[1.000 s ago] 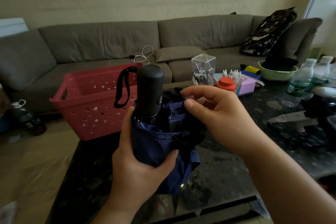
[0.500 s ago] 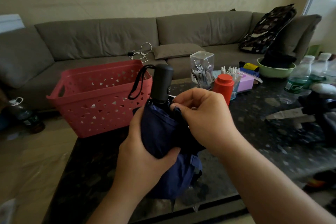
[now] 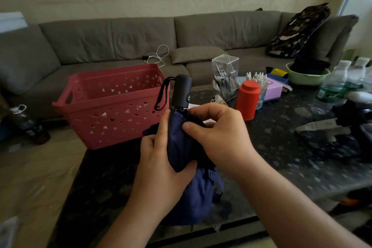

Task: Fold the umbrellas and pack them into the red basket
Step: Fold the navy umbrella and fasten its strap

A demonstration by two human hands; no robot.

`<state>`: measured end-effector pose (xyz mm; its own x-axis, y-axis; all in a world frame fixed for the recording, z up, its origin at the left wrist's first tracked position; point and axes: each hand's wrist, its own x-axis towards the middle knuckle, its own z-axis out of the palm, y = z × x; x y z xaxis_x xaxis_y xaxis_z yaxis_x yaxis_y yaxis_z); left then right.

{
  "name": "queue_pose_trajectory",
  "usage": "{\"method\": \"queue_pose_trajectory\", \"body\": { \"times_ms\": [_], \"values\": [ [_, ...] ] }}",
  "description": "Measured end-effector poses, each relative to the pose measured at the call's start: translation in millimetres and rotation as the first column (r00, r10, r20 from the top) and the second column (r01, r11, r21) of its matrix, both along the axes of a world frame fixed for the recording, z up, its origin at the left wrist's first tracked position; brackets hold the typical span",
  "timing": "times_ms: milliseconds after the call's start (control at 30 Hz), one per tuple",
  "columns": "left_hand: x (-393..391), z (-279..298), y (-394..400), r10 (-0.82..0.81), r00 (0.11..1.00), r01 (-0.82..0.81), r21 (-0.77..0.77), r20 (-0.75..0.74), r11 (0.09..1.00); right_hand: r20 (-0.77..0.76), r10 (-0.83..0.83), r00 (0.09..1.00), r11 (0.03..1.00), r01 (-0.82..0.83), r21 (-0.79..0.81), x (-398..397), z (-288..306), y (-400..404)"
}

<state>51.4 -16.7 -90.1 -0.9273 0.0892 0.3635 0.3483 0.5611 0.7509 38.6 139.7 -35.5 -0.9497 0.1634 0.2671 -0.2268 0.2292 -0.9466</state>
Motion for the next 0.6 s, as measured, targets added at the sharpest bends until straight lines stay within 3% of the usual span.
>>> {"method": "queue_pose_trajectory", "body": {
  "times_ms": [133,300,467,600],
  "values": [
    [-1,-2,8,-0.004,0.998,0.006,0.022,-0.063,1.000,-0.022,0.020,1.000,1.000,-0.020,-0.017,1,-4,-8],
    [4,-6,19,-0.067,0.996,0.046,0.293,0.064,0.955,-0.028,0.025,0.999,0.986,-0.020,0.167,0,-1,-9],
    [-4,-3,16,-0.163,0.971,0.018,0.631,0.173,0.776,-0.105,-0.012,0.994,0.992,0.025,0.124,-12,14,16],
    [-16,7,-2,-0.167,0.966,-0.061,0.803,0.197,0.593,-0.110,-0.069,0.992,0.990,0.081,0.114,-3,17,41]
  ]
}}
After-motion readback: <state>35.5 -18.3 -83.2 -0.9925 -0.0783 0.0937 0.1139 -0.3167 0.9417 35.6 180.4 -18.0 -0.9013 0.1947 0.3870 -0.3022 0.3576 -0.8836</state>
